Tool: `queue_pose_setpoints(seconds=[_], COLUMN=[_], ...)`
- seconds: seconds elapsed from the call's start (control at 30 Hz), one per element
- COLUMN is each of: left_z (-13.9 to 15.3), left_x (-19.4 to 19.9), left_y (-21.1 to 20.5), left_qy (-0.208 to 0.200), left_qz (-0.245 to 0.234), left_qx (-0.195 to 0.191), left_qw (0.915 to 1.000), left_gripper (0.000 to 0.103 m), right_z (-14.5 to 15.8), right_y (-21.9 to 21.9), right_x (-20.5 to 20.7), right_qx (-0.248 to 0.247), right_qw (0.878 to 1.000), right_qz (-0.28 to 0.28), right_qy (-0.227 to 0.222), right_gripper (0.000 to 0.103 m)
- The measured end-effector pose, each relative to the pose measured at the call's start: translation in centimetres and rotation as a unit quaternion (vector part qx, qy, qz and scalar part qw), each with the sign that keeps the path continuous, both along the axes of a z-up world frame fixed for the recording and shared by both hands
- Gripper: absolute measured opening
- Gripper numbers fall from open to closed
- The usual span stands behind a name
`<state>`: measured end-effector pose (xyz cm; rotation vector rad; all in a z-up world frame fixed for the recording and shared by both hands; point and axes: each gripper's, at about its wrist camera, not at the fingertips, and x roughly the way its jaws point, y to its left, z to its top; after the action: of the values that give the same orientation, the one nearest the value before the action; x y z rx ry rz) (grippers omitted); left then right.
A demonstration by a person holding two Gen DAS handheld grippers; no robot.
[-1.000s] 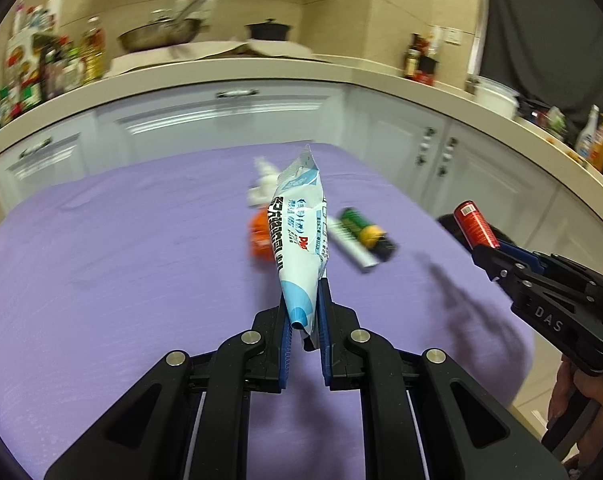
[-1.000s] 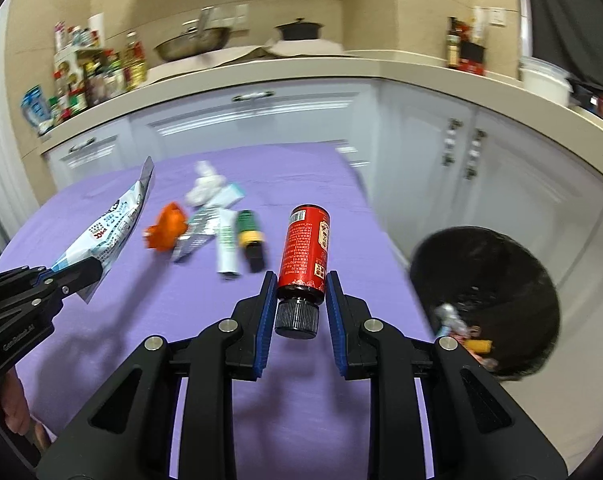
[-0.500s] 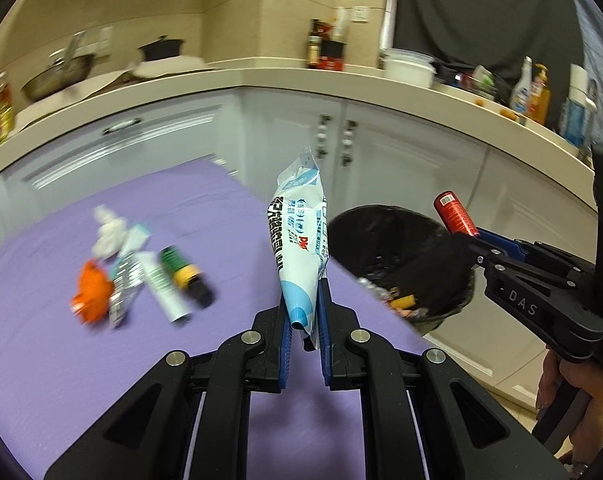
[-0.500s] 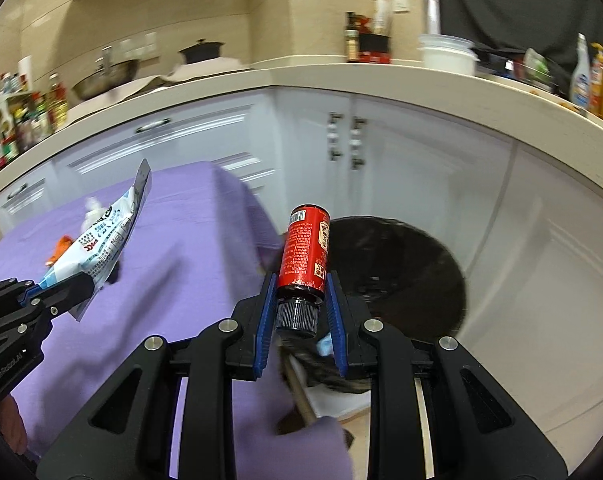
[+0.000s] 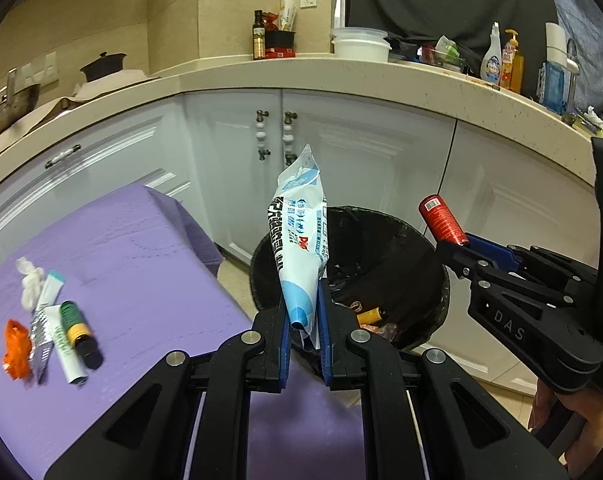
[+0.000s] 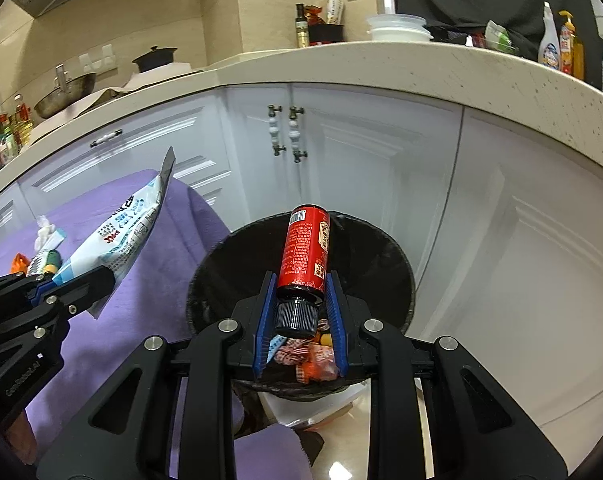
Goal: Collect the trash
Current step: 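Carry the packet and red bottle over the bin and open both grippers, then move both open grippers back over the trash on the table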
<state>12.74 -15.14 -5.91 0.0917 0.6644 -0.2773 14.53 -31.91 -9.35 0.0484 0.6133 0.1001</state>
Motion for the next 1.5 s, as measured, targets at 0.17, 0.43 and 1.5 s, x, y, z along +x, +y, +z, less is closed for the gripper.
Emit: queue_pose_setpoints(seconds=[0.17, 0.43, 1.5], left_z=[-0.4, -0.8, 0.7], left_x=[1.3, 3.0, 0.7], left_y=[-1.0, -1.9, 5.9], left_qy=[0.001, 0.003, -0.002], left_qz=[-0.002, -0.002, 0.078], left_qx=[0.004, 0.004, -0.017], left_qw=[1.0, 1.0, 0.9969], left_gripper=[0.012, 0.012, 0.053], right_z=[-0.6, -0.9, -0.1], right_y=[-1.1, -1.8, 3.9], right_x=[1.0, 2.5, 1.4], right_qx=[0.005, 0.007, 0.031], right_qw=[1.0, 1.0, 0.999], right_qz=[-0.01, -0.017, 0.022], right_qy=[0.003, 0.001, -0.005], right_gripper=[0.024, 0.024, 0.036])
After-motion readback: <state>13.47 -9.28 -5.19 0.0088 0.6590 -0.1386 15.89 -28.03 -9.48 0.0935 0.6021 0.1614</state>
